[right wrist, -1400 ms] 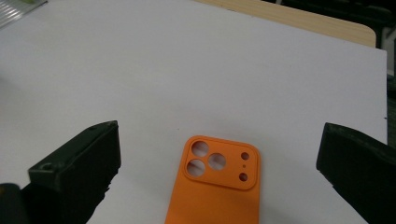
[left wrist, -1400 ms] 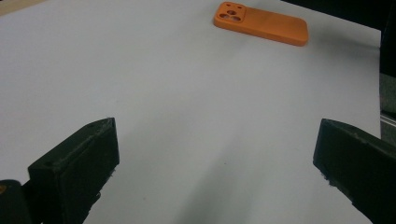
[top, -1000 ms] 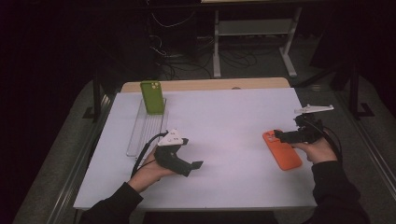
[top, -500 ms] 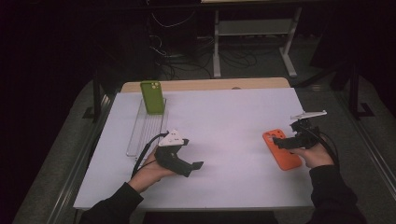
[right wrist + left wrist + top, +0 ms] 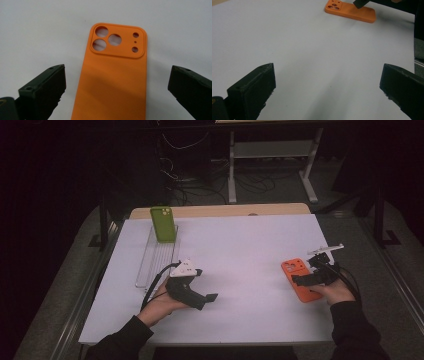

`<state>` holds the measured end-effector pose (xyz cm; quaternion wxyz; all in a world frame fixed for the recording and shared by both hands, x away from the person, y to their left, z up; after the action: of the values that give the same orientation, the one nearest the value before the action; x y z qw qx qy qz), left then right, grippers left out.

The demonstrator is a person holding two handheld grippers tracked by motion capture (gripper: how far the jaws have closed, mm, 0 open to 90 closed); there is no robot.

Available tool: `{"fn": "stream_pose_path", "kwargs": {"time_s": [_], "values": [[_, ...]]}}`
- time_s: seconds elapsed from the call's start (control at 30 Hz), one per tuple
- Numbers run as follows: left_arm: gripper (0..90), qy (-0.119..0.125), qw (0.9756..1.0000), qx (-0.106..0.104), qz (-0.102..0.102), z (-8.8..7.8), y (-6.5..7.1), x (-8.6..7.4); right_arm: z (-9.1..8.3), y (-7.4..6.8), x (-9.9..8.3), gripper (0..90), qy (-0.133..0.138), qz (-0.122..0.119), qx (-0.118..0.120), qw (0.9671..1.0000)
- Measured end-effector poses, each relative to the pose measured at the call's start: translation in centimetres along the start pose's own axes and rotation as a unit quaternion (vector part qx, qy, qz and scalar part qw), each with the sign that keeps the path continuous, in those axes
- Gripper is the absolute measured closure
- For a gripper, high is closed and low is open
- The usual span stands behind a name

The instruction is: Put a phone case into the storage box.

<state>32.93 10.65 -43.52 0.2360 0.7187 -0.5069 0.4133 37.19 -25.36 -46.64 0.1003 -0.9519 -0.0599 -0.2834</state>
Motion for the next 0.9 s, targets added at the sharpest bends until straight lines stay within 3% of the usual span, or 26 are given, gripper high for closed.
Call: {"fn": "stream_pose_path", "kwargs": {"time_s": [0.4, 0.9], "values": [[0.0, -0.003, 1.0000, -0.002, 0.002, 0.1, 0.1, -0.1, 1.2, -0.3, -1.6, 3.1, -0.032, -0.001, -0.008, 0.9994], [0.0, -0.003, 1.0000, -0.003, 0.001, 0.1, 0.2, -0.1, 1.6, -0.4, -2.3, 12.7, -0.049, -0.001, -0.033, 0.9983]]}}
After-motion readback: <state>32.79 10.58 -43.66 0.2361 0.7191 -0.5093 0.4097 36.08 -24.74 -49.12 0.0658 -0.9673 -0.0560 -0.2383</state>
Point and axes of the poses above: each handheld gripper's, and its own axes: z roughly forward along the jaws, x roughly out of its top, y roughly to its right, the point moved 6 cm from there along z, roughly forward along the jaws, and after that the axes turned 13 degrees about z, right-handed, at the moved point
